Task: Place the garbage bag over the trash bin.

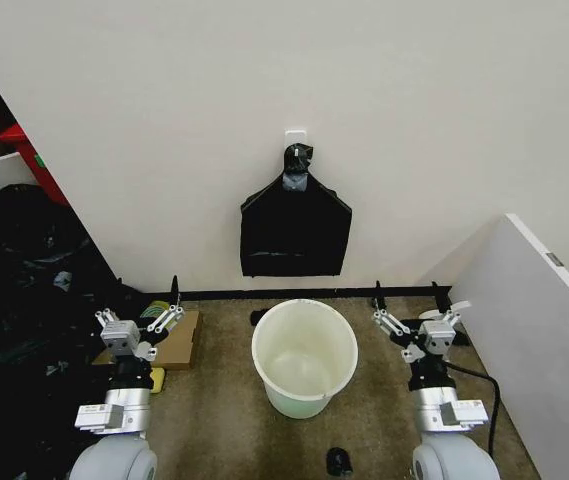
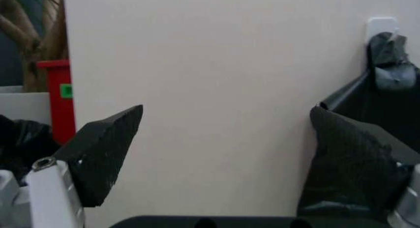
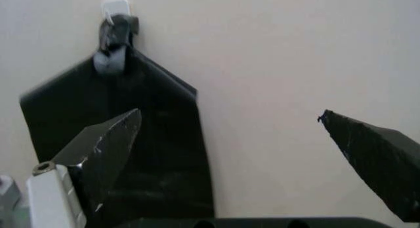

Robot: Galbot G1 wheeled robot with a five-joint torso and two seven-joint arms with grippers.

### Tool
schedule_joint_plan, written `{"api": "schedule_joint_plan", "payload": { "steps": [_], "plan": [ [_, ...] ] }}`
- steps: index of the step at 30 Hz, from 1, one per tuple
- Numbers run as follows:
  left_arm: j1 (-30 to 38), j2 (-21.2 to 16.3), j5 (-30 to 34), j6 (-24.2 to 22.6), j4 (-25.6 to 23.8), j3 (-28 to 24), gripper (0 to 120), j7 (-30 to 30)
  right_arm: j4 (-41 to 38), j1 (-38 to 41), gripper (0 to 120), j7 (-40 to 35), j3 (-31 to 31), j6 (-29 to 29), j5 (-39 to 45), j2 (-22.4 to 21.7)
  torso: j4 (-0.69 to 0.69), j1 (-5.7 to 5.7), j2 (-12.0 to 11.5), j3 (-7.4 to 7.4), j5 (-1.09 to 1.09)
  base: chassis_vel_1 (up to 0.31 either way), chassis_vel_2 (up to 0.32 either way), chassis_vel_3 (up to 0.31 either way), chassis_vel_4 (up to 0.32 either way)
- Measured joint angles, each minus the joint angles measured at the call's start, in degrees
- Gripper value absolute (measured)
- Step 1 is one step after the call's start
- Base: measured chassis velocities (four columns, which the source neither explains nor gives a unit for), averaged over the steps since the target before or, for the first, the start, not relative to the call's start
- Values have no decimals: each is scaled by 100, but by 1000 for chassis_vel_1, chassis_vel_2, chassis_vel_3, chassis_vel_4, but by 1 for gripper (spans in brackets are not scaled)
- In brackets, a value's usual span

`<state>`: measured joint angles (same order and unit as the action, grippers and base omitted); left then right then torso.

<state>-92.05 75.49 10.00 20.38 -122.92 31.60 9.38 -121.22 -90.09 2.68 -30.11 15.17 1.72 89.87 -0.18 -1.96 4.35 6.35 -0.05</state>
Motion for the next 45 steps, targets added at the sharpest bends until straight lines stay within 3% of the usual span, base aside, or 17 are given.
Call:
{"api": "schedule_joint_plan", "payload": {
  "steps": [5, 9, 10, 12, 15, 20, 32, 45],
  "plan": [
    [-50, -39, 15, 26, -48, 65, 100, 102, 435, 666, 100, 12, 266, -235, 638, -150, 3, 0, 0, 0, 0, 0, 0, 0, 0],
    [-57, -89, 28, 30, -53, 145, 100, 169, 1051, 1663, 100, -83, 902, -479, 2102, -280, 4, -1, 0, 1, 2, 0, 0, 0, 0],
    [-57, -89, 28, 30, -53, 145, 100, 169, 1051, 1663, 100, -83, 902, -479, 2102, -280, 4, -1, 0, 1, 2, 0, 0, 0, 0],
    [-62, -109, 49, 8, -52, 152, 100, 182, 1219, 2169, 100, -134, 1353, -634, 3199, -294, 4, -1, -1, 1, 1, 0, 0, 0, 0],
    [-66, -110, 60, -18, -35, 154, 100, 202, 1320, 2618, 100, -218, 1724, -762, 4170, -250, 4, -1, 0, 1, 0, 0, 0, 0, 0],
    [-73, -77, 42, -25, -1, 154, 100, 247, 1828, 3238, 100, -334, 2018, -806, 5072, -94, 3, -1, 0, 1, 0, 0, 0, 0, 0],
    [39, 41, 27, -19, 204, 145, 100, 337, 3012, 4397, 97, -488, 2107, -713, 5702, 50, 3, 0, 0, 0, 1, 0, 0, 0, 0],
    [248, 133, 10, -19, 456, 100, 100, 363, 3592, 4906, 50, -299, 2031, -528, 5876, 198, 4, 0, 0, 0, 1, 0, 0, 0, 0]
  ]
}}
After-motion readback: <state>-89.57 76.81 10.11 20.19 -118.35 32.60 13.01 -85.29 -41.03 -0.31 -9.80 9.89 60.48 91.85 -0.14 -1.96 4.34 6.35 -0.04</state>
